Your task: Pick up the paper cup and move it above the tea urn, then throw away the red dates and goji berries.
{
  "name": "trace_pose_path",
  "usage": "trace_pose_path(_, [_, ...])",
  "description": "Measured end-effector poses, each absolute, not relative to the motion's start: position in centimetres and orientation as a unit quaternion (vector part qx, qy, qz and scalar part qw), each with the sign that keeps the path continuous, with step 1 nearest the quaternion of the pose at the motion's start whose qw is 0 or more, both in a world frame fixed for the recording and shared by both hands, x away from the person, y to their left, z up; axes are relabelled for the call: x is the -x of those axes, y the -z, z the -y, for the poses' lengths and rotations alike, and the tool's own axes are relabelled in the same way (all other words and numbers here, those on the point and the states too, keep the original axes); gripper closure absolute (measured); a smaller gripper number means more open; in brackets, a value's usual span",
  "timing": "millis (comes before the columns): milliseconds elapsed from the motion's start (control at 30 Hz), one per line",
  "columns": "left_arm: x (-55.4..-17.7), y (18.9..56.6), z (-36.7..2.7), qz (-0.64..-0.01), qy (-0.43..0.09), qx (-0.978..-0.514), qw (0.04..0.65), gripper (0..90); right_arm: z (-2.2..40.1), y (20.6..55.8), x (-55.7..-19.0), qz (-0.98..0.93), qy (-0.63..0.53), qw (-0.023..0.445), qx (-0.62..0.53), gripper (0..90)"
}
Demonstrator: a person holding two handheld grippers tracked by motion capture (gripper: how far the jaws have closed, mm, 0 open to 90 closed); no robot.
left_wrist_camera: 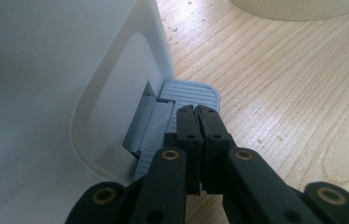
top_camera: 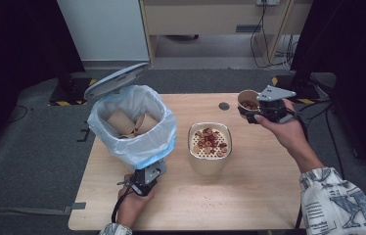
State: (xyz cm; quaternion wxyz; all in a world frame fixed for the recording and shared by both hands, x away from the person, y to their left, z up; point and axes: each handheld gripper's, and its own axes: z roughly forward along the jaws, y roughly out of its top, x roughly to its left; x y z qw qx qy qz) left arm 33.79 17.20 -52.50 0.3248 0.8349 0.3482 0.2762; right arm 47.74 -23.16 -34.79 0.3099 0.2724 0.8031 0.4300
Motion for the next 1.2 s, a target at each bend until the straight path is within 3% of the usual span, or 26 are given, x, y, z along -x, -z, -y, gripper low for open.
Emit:
trace_pose_path(1033, [-33.8,52.5,-17.2,-0.347,-0.276,-0.836,0.322,87.5,19.1,32.1,-47.6,-0.82,-0.417,0.331,-0.211,32.7])
trace_pose_path(1200, [-33.8,52.5,-17.1,-0.349,-0.276,-0.834,0.327,87.5,18.4,31.9,-47.4,-0.822,-0.4,0.356,-0.195,32.7])
